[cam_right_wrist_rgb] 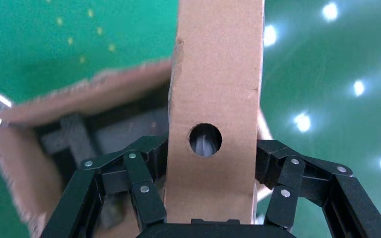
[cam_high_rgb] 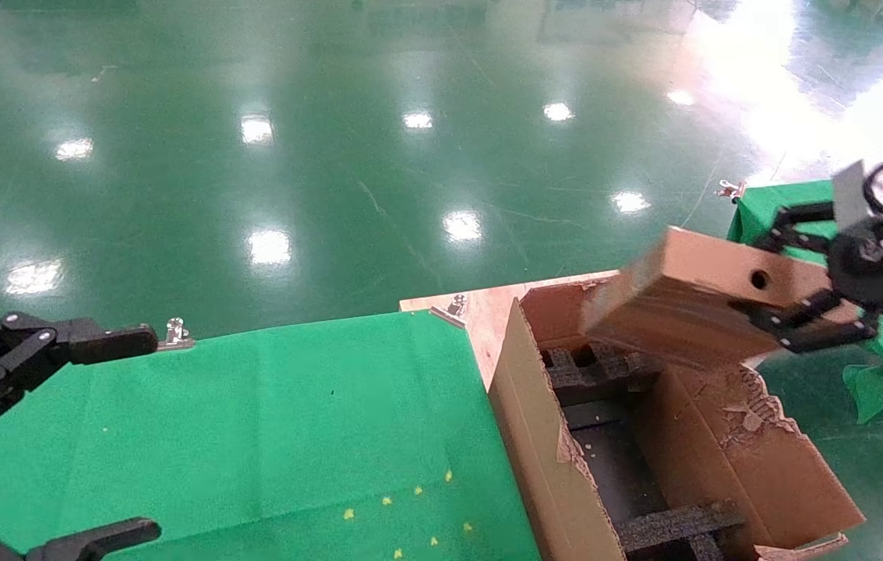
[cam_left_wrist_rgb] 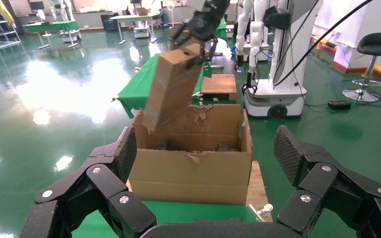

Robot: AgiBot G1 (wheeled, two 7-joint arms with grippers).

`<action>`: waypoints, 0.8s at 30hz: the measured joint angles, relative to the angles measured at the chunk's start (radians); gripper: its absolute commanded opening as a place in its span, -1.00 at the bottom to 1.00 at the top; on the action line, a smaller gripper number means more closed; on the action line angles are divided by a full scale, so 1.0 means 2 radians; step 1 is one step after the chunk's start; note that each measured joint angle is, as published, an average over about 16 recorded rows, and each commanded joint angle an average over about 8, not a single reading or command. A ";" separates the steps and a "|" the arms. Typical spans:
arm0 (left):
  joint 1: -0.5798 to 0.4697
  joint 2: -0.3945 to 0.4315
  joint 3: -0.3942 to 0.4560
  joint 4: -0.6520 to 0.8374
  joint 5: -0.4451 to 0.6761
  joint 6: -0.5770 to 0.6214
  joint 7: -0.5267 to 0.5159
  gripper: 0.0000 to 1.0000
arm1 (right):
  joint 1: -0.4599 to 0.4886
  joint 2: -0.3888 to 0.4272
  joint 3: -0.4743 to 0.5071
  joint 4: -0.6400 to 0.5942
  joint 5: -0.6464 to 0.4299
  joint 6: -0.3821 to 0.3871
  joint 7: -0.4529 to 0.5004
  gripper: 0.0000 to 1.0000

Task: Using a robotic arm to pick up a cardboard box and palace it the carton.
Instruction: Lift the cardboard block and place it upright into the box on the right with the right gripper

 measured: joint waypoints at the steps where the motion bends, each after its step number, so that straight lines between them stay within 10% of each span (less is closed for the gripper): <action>1: 0.000 0.000 0.000 0.000 0.000 0.000 0.000 1.00 | 0.004 0.004 -0.009 -0.001 -0.002 0.000 0.002 -1.00; 24: 0.000 0.000 0.001 0.001 0.000 0.000 0.001 1.00 | 0.002 0.031 -0.083 -0.006 0.005 0.038 0.096 -1.00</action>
